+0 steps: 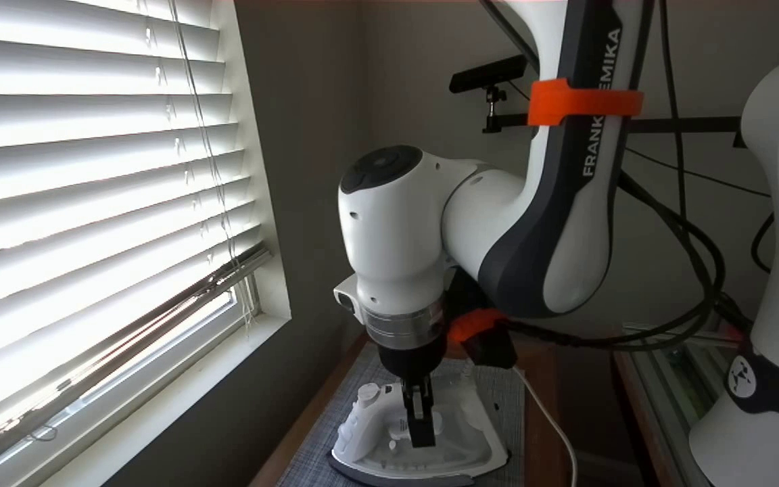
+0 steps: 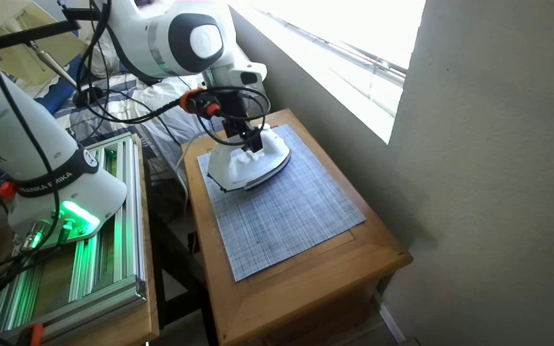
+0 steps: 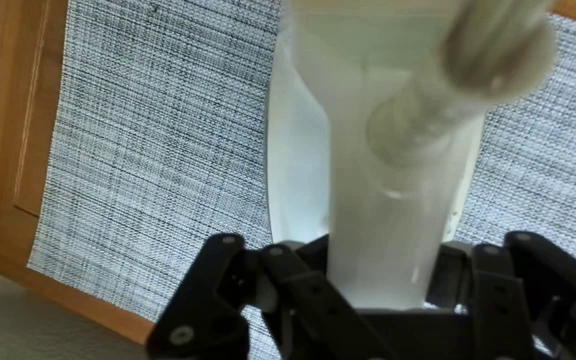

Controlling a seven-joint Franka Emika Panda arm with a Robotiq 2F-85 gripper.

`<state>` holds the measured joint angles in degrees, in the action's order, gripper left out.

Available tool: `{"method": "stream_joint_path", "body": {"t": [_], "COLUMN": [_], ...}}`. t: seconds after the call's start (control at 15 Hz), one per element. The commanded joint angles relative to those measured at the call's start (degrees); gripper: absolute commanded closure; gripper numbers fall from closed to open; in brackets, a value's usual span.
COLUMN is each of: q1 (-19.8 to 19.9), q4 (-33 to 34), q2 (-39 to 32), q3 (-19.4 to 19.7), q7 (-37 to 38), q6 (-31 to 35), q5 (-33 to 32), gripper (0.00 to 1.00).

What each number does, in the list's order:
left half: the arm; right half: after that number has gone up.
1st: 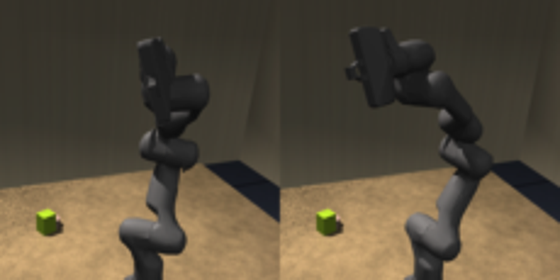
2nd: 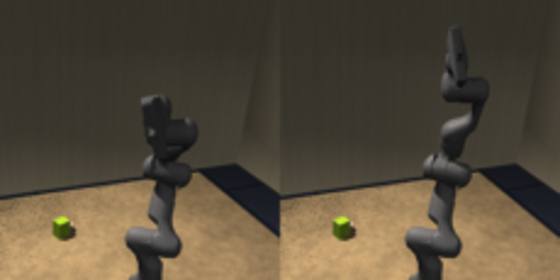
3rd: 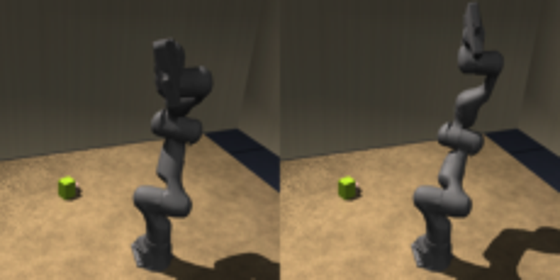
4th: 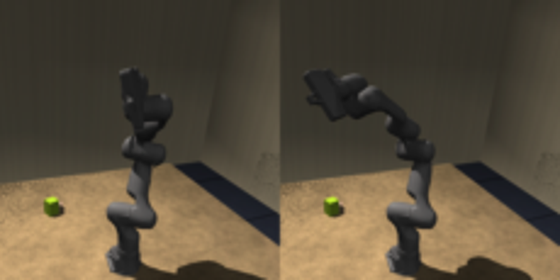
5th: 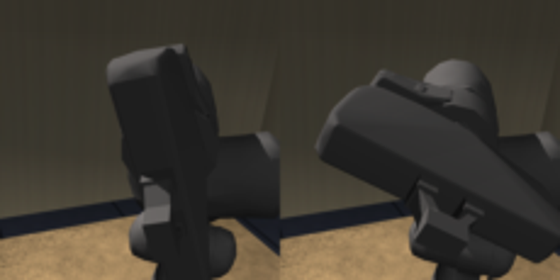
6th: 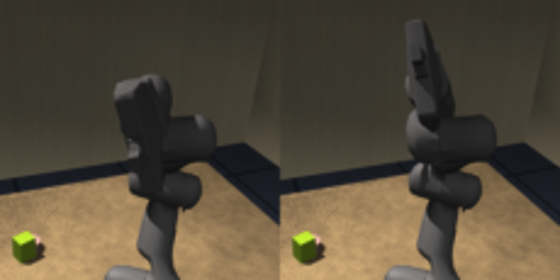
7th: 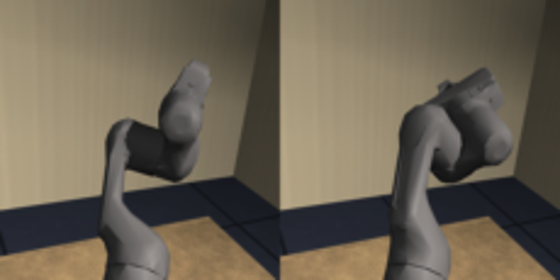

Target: Turn the iron to the left, then tap it

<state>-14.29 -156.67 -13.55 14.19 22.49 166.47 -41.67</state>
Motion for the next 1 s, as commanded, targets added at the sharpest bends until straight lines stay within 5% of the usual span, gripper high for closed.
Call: {"method": "stream_joint_path", "body": {"t": [0.0, 0.93], "q1": [0.79, 11.14], "q4": [-1.78, -0.54], "q2": [3.41, -2.24], "q3": [0.73, -5.51], "q7": [-5.44, -25.18], "q6": [1.95, 10.51], "q5": [-5.10, -15.58], "gripper": [1.00, 1.00]}}
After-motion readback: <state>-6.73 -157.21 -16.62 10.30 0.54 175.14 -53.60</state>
